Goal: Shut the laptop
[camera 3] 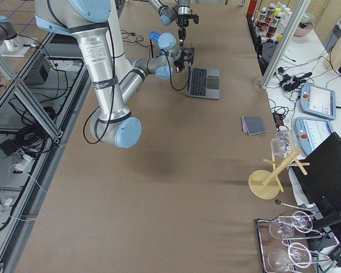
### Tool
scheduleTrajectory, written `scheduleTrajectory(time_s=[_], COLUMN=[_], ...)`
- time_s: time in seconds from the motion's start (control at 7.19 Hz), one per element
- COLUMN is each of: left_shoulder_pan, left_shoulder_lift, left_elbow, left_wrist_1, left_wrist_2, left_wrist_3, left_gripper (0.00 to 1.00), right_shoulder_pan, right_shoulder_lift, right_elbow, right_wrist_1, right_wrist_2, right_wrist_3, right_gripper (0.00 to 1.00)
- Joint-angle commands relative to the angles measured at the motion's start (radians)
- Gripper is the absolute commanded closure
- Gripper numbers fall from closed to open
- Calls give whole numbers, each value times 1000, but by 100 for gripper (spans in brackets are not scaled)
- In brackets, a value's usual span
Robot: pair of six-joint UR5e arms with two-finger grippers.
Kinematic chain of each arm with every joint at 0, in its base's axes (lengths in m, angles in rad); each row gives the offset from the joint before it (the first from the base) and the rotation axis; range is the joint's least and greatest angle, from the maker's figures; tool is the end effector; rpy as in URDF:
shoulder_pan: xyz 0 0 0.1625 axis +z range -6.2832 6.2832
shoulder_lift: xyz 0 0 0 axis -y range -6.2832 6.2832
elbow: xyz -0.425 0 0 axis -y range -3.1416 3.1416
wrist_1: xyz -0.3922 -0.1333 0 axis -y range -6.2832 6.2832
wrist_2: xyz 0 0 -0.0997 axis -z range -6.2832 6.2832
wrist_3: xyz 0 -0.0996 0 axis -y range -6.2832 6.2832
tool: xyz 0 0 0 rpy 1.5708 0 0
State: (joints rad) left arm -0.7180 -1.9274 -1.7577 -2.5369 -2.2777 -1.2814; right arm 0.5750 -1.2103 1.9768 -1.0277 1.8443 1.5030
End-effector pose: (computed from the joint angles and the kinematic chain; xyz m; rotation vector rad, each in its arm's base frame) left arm 0.3809 -0.4239 0.2631 0.1978 1.5144 0.1911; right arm -0.4044 -0.3888 0.2166 0.1900 -1.3101 0.2522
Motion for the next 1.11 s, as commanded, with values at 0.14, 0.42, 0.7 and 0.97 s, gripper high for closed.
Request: scheduleTrajectory(time_s=[0.14, 0.42, 0.7, 0.97], left_shoulder_pan=[-1, -11, -37, -64], left_shoulder_lift=[-25, -47, -71, -102], left_elbow=[14, 44, 75, 108], left_wrist_1=[10, 13, 13, 13], left_wrist_2=[59, 92, 92, 92], left_wrist_3=[4, 5, 8, 8], left_gripper=[100, 100, 100, 100], right_shoulder_pan=[32, 42, 52, 62], right_shoulder_lift=[14, 15, 37, 41], right_elbow=[-29, -39, -67, -81], right_wrist_1=[0, 0, 0, 1], right_wrist_2=[1, 1, 1, 1], right_wrist_3=[-10, -12, -14, -15], right_gripper=[100, 100, 100, 100])
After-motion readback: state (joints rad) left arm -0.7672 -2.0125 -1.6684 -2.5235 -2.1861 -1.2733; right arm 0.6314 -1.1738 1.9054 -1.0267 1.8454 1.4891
